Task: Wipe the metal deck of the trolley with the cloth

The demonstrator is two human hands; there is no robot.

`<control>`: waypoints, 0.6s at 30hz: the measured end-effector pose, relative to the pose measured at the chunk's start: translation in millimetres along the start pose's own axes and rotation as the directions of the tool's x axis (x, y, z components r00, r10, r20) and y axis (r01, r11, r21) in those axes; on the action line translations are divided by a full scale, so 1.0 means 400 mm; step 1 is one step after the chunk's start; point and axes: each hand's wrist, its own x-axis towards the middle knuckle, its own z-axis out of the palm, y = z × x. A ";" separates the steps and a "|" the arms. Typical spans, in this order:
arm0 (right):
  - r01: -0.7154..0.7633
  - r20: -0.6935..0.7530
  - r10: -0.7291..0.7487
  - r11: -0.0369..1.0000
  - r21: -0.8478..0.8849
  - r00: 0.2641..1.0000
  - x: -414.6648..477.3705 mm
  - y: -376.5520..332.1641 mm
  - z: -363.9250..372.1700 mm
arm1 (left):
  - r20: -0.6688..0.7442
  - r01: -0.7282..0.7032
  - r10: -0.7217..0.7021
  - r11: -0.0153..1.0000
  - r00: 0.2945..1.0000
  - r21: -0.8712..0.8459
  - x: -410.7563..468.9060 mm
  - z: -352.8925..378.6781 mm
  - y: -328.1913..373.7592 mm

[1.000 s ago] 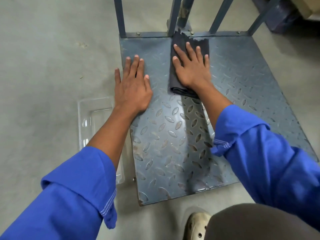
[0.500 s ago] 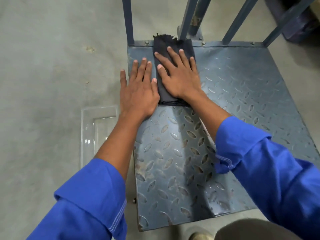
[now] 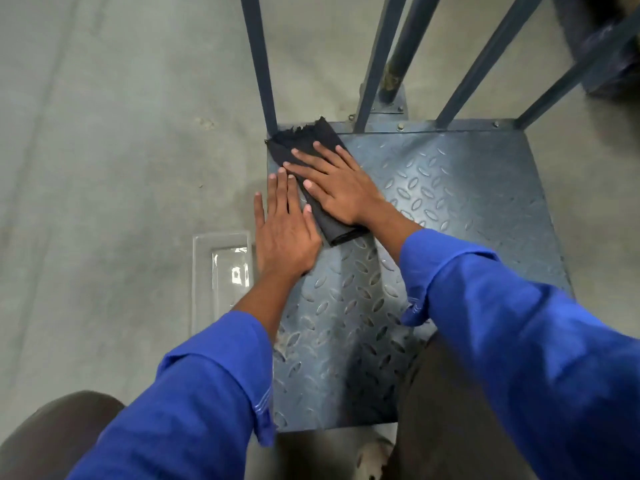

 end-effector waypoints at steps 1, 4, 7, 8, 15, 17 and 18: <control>-0.053 -0.023 0.053 0.999 0.012 0.998 -0.013 0.016 -0.001 | 0.001 -0.004 0.004 1.000 1.000 0.014 0.001 0.000 0.001; -0.492 -0.160 0.501 0.865 0.094 0.851 -0.070 0.030 0.004 | -0.003 -0.050 0.050 0.998 0.999 0.040 0.007 -0.002 0.006; -0.697 -0.161 0.714 0.701 0.154 0.682 -0.087 0.012 0.004 | 0.003 -0.130 0.130 0.991 0.992 0.033 0.015 -0.005 0.007; -0.631 -0.143 0.641 0.767 0.115 0.754 -0.092 0.014 0.003 | 0.005 -0.137 0.137 0.990 0.991 0.028 0.015 -0.005 0.006; -0.494 -0.122 0.503 0.864 0.096 0.856 -0.142 0.090 -0.021 | 0.004 -0.116 0.116 0.993 0.993 0.014 0.016 -0.014 0.010; -0.531 -0.118 0.537 0.843 0.082 0.835 -0.141 0.071 -0.027 | 0.011 -0.113 0.113 0.994 0.994 0.009 0.016 -0.017 0.010; -0.423 -0.095 0.425 0.905 0.035 0.900 -0.142 0.075 -0.027 | 0.011 -0.115 0.115 0.993 0.993 0.009 0.016 -0.017 0.010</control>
